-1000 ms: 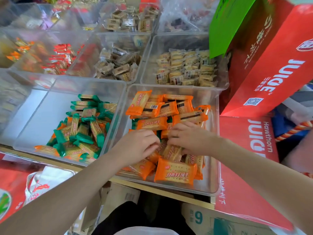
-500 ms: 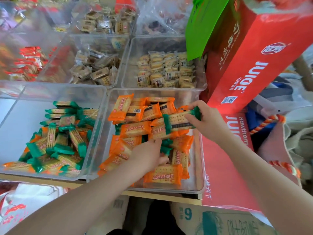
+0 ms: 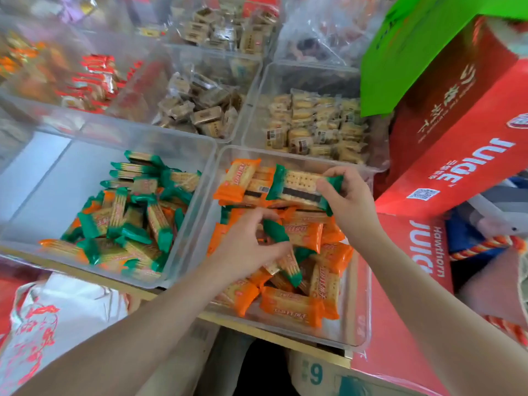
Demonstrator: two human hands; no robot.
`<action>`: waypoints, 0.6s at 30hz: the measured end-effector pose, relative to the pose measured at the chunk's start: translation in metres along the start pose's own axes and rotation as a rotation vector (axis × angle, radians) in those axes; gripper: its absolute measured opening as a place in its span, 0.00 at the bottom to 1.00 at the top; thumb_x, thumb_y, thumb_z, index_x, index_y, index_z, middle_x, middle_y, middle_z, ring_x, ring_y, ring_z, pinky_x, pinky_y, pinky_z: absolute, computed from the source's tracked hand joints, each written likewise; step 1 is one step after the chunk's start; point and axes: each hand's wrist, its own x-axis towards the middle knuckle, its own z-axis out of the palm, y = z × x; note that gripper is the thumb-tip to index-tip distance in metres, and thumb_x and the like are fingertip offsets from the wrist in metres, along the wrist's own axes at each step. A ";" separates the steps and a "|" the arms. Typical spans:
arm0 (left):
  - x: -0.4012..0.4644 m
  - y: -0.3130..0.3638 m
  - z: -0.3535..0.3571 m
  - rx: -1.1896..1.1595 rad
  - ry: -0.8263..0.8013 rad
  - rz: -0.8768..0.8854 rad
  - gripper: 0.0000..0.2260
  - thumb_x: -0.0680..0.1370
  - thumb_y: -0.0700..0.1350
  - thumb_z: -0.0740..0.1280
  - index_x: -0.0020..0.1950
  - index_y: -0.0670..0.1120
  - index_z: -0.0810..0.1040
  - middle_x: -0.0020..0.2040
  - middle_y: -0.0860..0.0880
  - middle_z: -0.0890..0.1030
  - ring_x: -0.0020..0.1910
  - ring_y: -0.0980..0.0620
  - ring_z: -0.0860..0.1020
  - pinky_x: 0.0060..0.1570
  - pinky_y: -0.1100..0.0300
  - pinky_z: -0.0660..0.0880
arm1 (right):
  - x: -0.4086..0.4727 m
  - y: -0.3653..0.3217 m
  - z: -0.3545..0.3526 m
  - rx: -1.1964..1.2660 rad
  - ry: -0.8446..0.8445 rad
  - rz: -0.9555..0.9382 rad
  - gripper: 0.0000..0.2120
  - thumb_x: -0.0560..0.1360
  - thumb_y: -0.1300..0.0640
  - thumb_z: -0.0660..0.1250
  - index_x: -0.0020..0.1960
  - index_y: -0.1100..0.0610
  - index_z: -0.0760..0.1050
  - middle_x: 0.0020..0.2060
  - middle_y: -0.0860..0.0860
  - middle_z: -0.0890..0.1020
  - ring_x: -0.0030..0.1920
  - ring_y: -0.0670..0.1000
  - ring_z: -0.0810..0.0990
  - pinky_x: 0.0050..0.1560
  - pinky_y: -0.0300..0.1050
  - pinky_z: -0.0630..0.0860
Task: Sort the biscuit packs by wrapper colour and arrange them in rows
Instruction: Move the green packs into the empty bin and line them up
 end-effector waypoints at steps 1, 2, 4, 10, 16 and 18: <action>-0.006 -0.002 -0.014 -0.086 0.053 -0.027 0.15 0.71 0.50 0.72 0.55 0.54 0.72 0.51 0.58 0.77 0.46 0.63 0.77 0.42 0.70 0.73 | 0.000 -0.007 0.012 0.053 -0.012 -0.001 0.04 0.76 0.52 0.66 0.47 0.47 0.71 0.41 0.46 0.76 0.41 0.46 0.75 0.42 0.44 0.74; -0.011 -0.007 -0.028 -0.166 0.120 -0.044 0.13 0.71 0.50 0.72 0.53 0.54 0.73 0.48 0.59 0.77 0.43 0.65 0.78 0.41 0.70 0.72 | -0.001 -0.015 0.024 0.098 -0.039 -0.001 0.05 0.76 0.52 0.66 0.46 0.46 0.70 0.42 0.46 0.76 0.42 0.46 0.75 0.43 0.44 0.74; -0.022 -0.022 -0.057 -0.298 0.285 -0.061 0.10 0.71 0.48 0.72 0.48 0.54 0.74 0.44 0.56 0.77 0.38 0.63 0.77 0.41 0.66 0.74 | -0.005 -0.031 0.052 0.130 -0.132 -0.009 0.04 0.76 0.53 0.65 0.48 0.48 0.69 0.43 0.47 0.76 0.42 0.46 0.74 0.43 0.44 0.73; -0.064 -0.088 -0.137 -0.427 0.708 -0.145 0.23 0.59 0.58 0.75 0.47 0.50 0.73 0.47 0.51 0.80 0.46 0.49 0.81 0.49 0.55 0.78 | -0.026 -0.069 0.138 -0.032 -0.305 -0.194 0.07 0.76 0.55 0.66 0.51 0.53 0.68 0.41 0.43 0.73 0.39 0.41 0.73 0.37 0.35 0.72; -0.081 -0.149 -0.194 -0.230 0.834 -0.221 0.19 0.63 0.58 0.75 0.41 0.52 0.69 0.38 0.51 0.75 0.39 0.49 0.74 0.38 0.59 0.68 | -0.031 -0.090 0.210 -0.265 -0.263 -0.337 0.09 0.76 0.58 0.65 0.51 0.56 0.65 0.40 0.49 0.73 0.40 0.51 0.74 0.36 0.43 0.67; -0.083 -0.163 -0.208 -0.124 0.843 -0.216 0.17 0.68 0.51 0.76 0.44 0.47 0.70 0.37 0.52 0.73 0.40 0.49 0.73 0.37 0.62 0.67 | -0.035 -0.088 0.232 -0.379 -0.260 -0.341 0.08 0.76 0.59 0.63 0.49 0.57 0.64 0.41 0.52 0.73 0.43 0.55 0.74 0.37 0.48 0.68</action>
